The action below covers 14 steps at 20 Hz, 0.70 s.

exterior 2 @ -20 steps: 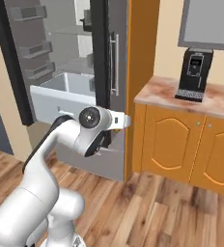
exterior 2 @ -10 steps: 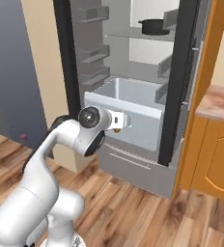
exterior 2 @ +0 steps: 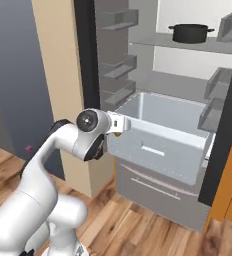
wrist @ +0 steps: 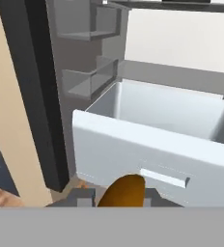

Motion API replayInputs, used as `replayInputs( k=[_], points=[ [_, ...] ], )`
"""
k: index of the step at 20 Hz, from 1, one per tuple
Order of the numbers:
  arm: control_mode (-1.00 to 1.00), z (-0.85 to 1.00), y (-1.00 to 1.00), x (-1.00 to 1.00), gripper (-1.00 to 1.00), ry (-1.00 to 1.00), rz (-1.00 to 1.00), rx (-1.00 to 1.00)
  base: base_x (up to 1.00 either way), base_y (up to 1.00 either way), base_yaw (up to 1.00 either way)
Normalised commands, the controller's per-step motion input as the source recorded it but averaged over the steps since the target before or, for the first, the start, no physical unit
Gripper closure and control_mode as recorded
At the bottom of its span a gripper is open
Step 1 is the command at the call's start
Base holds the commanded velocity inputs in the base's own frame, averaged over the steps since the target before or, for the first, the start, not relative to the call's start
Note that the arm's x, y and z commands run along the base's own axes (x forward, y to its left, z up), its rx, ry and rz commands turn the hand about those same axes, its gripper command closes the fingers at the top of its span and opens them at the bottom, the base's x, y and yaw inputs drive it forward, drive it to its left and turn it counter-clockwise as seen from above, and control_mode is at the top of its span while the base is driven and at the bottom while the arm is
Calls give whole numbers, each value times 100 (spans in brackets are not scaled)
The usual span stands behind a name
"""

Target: Place the avocado and mushroom inside the fridge drawer. Close the drawer after placing the vegetables.

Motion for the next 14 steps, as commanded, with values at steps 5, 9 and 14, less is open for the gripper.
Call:
replayInputs(
  k=[5,9,14],
  points=[
    [100,0,0,0,100,0,0,0,87,-12,0],
    [100,0,0,0,100,0,0,0,75,-17,0],
    [100,0,0,0,100,0,0,0,39,-44,0]
  ],
)
